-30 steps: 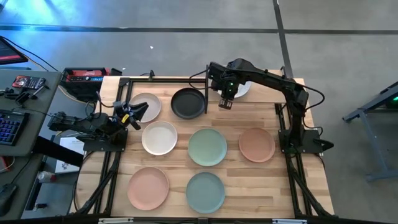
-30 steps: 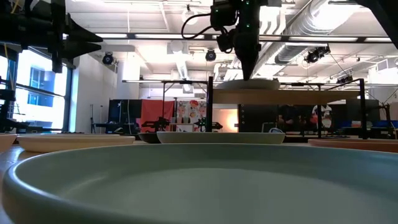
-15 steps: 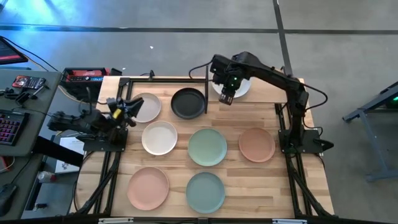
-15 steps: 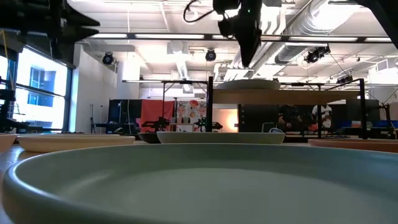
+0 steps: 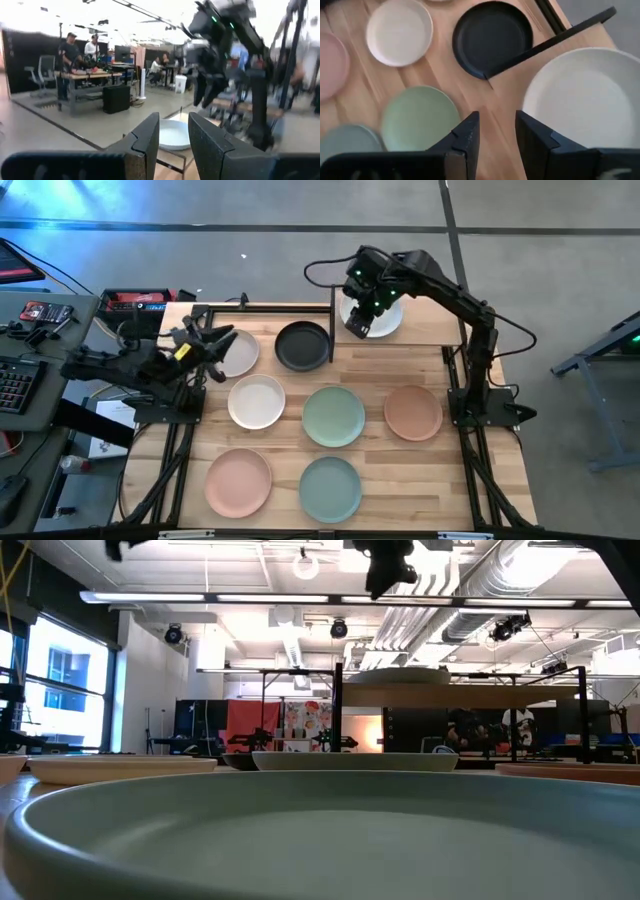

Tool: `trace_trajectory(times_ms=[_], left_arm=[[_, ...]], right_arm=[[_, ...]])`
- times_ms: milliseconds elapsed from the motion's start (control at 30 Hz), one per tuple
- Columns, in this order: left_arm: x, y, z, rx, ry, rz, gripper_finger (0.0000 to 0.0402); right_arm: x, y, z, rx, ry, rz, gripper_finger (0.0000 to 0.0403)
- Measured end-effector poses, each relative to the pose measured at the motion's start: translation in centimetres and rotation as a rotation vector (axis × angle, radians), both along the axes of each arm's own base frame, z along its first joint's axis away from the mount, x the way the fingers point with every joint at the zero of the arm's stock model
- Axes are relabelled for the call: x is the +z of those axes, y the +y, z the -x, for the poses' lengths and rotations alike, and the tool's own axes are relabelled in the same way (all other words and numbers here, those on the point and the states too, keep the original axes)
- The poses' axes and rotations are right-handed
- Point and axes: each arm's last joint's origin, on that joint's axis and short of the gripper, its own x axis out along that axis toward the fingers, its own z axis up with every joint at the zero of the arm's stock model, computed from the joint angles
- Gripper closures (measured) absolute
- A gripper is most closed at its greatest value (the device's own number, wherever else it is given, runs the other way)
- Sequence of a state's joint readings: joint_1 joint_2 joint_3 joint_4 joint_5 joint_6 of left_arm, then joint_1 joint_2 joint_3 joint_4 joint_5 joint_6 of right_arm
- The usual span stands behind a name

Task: Place and stack plates onto a shelf
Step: Stack the green plate on top of the white plate on the shelf

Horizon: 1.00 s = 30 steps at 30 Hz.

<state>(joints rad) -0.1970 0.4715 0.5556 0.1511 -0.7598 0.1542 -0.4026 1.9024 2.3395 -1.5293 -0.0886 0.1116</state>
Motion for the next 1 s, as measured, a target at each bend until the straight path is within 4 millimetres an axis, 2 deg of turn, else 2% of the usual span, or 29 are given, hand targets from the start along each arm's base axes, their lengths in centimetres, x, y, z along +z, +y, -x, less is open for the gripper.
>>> trace_trajectory(times_ms=[167,333,633,1000], left_arm=[[1.5,-0.3,-2.9,0.015,0.208,-0.178,0.0309],[1.3,0.2,-5.8,0.006,0.429,-0.310,0.0309],[-1.9,1.5,-10.1,-0.220,0.636,-0.357,0.0309],[-6.1,1.1,-13.0,-0.527,0.858,-0.457,0.0309]], right_arm=[[0.4,0.3,0.5,-0.100,-0.011,-0.050,0.0302],[0.4,1.2,0.2,-0.167,-0.021,-0.100,0.0302],[0.4,3.8,-0.6,-0.238,-0.016,-0.181,0.0302],[0.3,7.2,-1.4,-0.337,-0.011,-0.157,0.0302]])
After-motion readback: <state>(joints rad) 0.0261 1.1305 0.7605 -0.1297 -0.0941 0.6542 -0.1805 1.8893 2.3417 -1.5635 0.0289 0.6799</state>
